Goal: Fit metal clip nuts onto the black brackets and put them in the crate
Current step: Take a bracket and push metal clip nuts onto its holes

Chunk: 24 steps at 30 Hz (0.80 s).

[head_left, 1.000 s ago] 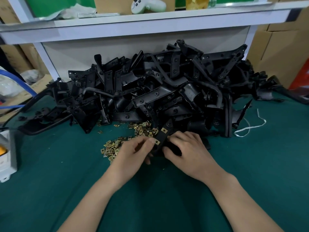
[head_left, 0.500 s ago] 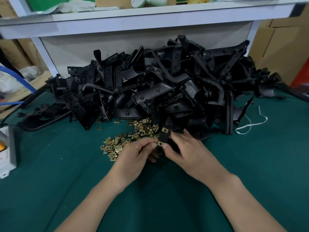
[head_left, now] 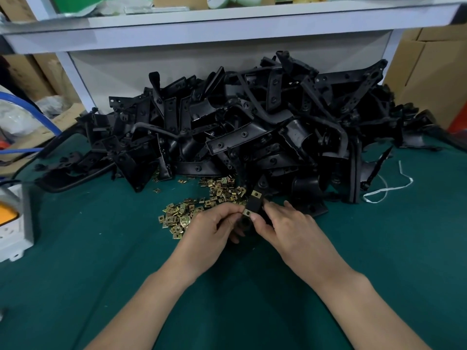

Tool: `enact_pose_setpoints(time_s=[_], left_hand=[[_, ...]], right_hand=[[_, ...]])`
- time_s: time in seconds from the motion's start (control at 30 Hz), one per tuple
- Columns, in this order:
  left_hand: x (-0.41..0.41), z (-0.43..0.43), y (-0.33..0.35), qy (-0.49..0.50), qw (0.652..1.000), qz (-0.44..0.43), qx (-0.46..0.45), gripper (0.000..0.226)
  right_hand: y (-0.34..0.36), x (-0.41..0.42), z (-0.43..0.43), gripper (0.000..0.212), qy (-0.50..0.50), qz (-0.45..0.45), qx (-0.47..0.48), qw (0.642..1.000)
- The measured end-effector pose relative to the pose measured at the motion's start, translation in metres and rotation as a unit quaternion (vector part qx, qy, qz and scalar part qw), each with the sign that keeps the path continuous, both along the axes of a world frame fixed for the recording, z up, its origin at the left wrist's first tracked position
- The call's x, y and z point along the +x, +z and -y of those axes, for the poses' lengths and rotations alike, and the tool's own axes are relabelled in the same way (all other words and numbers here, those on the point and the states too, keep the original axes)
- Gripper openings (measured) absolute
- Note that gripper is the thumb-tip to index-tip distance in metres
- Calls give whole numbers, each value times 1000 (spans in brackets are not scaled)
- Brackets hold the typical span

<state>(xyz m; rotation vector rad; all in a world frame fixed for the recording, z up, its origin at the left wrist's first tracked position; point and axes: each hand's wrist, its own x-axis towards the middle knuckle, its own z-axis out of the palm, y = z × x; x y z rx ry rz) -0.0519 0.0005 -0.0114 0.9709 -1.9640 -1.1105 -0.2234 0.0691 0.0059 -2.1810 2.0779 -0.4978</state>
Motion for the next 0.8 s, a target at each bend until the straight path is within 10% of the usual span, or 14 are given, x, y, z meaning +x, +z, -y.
enact_pose_setpoints(time_s=[0.8], left_hand=[[-2, -4, 2, 18, 997, -62, 38, 29]], right_hand=[[-6, -5, 0, 50, 12, 96, -81, 992]])
